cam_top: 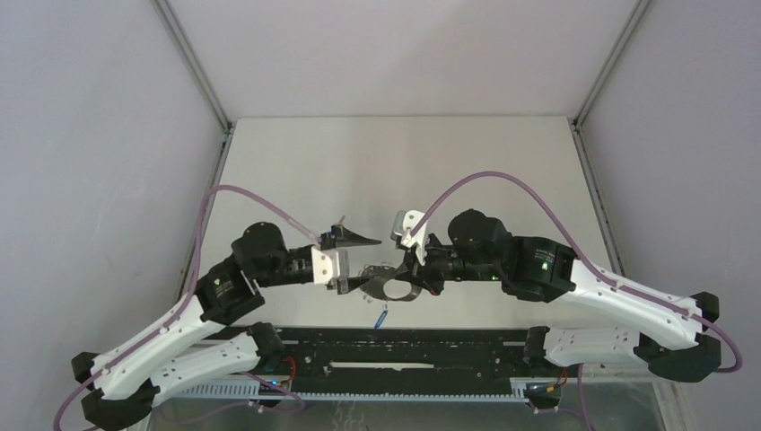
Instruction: Put the keys on the keyring
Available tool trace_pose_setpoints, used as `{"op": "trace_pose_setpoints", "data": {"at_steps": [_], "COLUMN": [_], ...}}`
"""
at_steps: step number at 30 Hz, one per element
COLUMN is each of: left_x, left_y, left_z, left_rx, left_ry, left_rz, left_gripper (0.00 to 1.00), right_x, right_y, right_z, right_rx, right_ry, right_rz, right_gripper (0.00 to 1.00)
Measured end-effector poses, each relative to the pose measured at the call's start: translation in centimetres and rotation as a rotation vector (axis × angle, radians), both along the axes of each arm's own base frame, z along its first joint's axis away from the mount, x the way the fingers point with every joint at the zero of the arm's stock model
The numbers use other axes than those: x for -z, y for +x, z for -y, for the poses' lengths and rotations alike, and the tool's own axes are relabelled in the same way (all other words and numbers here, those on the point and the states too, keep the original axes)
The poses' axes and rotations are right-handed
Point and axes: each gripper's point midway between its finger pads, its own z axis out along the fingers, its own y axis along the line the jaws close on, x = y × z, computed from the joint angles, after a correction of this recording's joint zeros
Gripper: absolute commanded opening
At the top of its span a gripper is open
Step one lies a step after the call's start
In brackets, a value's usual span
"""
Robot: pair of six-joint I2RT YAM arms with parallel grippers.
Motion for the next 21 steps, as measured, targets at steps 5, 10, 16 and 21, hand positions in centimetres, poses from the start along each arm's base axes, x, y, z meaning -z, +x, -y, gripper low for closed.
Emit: {"op": "trace_pose_setpoints", "data": {"at_steps": [5,10,16,21], "left_x": [1.1,2.5,2.7,2.4], "left_y": [1.0,0.1,-1.5,-2.5], "left_z": [0.3,0.7,0.7,0.7], "left_rx": [-0.041,0.018,0.087,0.140], "left_ry": [0.023,0.071,0.086,0.079], "left_rz": [-0.232,-0.392,-0.471,-0.503], "left_gripper": [0.49,0.33,0.07,0.00], "right_x": [0.2,0.2,0.1,-0.1], "right_y": [-0.4,-0.3,-0.7,-0.9], "right_z": [0.0,0.0,-0.1,-0.1], "right_rx": [-0.022,-0.021,-0.041,-0.058], "right_ry": [-0.017,-0.022,-0.020,-0.016], "right_rz": [0.036,0.056,0.064,0.071], "right_gripper": [0.00,0.00,0.00,0.00]}}
